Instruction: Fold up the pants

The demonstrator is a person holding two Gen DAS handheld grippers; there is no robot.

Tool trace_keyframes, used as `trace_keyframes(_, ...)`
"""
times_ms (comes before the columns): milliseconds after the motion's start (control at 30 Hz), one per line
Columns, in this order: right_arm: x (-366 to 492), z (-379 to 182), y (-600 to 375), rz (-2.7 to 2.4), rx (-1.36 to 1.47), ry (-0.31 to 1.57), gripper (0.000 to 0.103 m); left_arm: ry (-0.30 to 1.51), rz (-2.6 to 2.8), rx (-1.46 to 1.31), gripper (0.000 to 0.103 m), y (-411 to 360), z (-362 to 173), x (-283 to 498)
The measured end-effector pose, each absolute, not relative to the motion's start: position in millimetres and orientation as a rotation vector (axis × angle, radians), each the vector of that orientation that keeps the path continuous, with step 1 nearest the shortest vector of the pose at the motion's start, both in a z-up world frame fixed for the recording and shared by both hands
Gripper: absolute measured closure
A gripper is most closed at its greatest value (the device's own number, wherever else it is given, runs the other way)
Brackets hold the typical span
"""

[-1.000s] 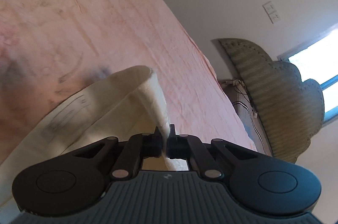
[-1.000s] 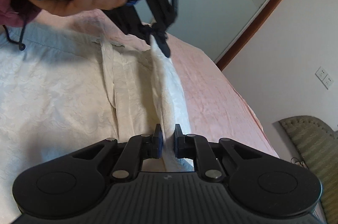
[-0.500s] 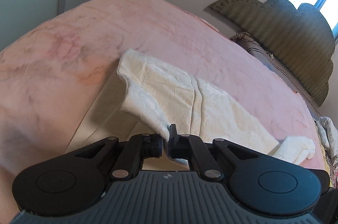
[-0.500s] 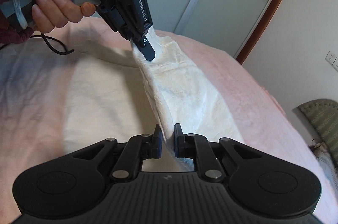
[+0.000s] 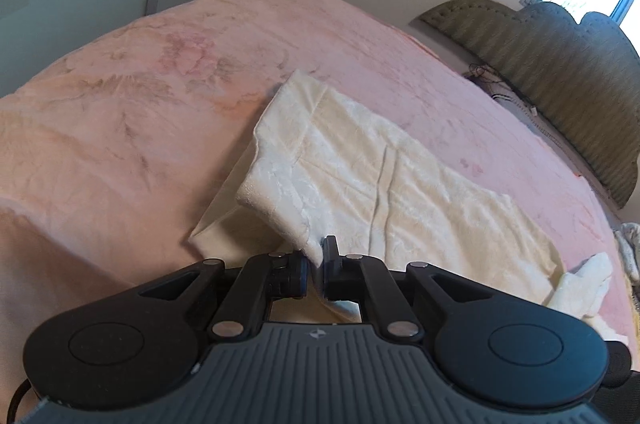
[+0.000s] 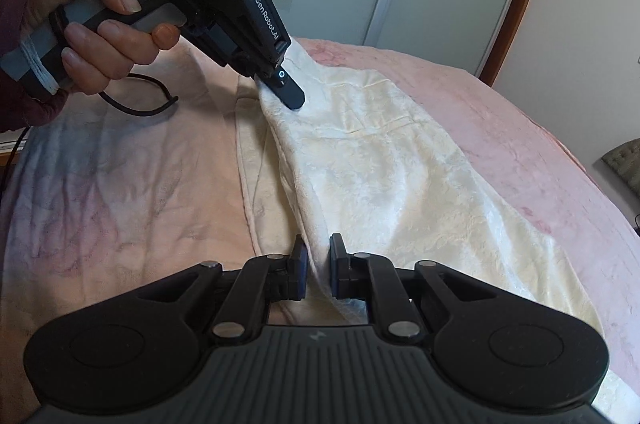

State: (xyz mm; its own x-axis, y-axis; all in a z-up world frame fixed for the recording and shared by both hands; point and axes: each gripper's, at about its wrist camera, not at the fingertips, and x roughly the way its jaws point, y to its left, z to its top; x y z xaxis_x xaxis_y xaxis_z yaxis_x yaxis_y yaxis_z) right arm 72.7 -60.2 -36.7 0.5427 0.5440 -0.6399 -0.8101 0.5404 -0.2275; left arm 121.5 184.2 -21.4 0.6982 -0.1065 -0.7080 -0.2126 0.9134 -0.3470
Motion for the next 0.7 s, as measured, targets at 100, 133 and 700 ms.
trace_keyframes(100, 81.2, -41.5, -60.6, 0.847, -0.529, 0.555, 0.091, 0.800, 0.079, -0.441, 0.091, 183.7, -24.9, 119.7)
trace_keyframes(133, 82.5, -40.0, -61.3, 0.841, -0.507, 0.564, 0.091, 0.798, 0.085, -0.434, 0.091, 182.5, -22.8, 118.4)
trace_keyframes(700, 84.6, -16.3, -133.9, 0.763, -0.122, 0.609, 0.056, 0.781, 0.271, -0.312, 0.068, 175.9, 14.0, 94.8)
